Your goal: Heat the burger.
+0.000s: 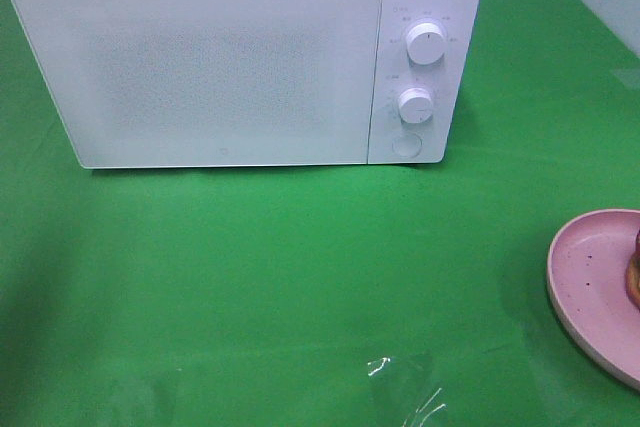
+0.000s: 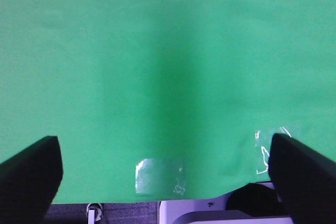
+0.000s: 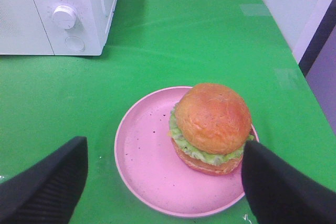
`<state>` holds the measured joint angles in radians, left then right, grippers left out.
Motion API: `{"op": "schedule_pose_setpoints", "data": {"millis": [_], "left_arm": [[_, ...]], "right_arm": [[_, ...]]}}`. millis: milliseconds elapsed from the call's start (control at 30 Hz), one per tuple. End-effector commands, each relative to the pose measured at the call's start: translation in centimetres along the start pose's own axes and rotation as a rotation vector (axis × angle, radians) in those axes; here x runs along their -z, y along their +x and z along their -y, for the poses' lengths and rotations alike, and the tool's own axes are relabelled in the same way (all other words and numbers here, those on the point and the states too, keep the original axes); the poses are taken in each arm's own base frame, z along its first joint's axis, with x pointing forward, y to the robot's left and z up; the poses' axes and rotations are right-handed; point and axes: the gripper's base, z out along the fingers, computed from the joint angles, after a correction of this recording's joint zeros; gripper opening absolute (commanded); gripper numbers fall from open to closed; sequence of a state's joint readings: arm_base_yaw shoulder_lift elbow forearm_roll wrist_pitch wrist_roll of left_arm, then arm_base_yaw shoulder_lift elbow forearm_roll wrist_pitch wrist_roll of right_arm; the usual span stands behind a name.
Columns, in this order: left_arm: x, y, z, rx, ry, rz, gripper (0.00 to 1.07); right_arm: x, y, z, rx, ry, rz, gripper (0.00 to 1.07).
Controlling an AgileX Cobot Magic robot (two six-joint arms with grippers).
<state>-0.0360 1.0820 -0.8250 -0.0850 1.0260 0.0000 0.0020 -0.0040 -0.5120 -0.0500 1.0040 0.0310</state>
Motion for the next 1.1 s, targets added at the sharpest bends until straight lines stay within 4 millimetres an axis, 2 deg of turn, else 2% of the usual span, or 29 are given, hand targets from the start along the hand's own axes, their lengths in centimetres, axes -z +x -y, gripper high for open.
{"op": "schedule_pose_setpoints", "data": {"millis": [33,200,233,267,333,367,400,433,500,600,667,967,1100], "left_arm": [[1.1,2.5,-0.3,0.001,-0.016,0.079,1.01],[1.7,4.2,-0.3,-0.002,-0.015,0.134,1.01],[2.2,5.4,-0.3,-0.004,-0.013,0.169,1.01],[2.2,5.4,-0.3,-0.004,-0.013,0.169,1.01],[2.7,7.8,-0.3,-0.004,-0.008,0.236,1.01],[2.7,7.8,-0.3,-0.004,-0.008,0.236,1.01],[2.9,9.0,-0.4,0.000,-0.004,0.275,1.01],[2.9,9.0,-0.4,0.000,-0.004,0.275,1.01],[3.2,10.6,-0.4,0.026,0.001,0.331,1.01],[3.6,11.5,-0.5,0.033,0.002,0.360,1.01],[4.1,12.9,-0.6,0.024,-0.007,0.412,1.01],[5.7,15.5,-0.6,0.007,0.004,0.597,1.01],[6.0,16.0,-0.6,0.003,0.006,0.632,1.01]], "right_arm": [[0.2,0.3,0.0,-0.007,0.001,0.021,0.76],[0.2,0.3,0.0,-0.007,0.001,0.021,0.76],[0.2,0.3,0.0,-0.007,0.001,0.021,0.76],[0.2,0.3,0.0,-0.007,0.001,0.021,0.76],[0.2,0.3,0.0,-0.007,0.001,0.021,0.76],[0.2,0.3,0.0,-0.007,0.001,0.021,0.76],[0.2,0.3,0.0,-0.007,0.001,0.021,0.76],[0.2,0.3,0.0,-0.007,0.001,0.021,0.76],[0.2,0.3,0.0,-0.007,0.001,0.021,0.76],[0.2,0.3,0.0,-0.007,0.001,0.021,0.76],[0.2,0.3,0.0,-0.007,0.001,0.021,0.76],[0.2,0.3,0.0,-0.007,0.001,0.021,0.76],[0.2,0.3,0.0,-0.007,0.001,0.021,0.76]]}}
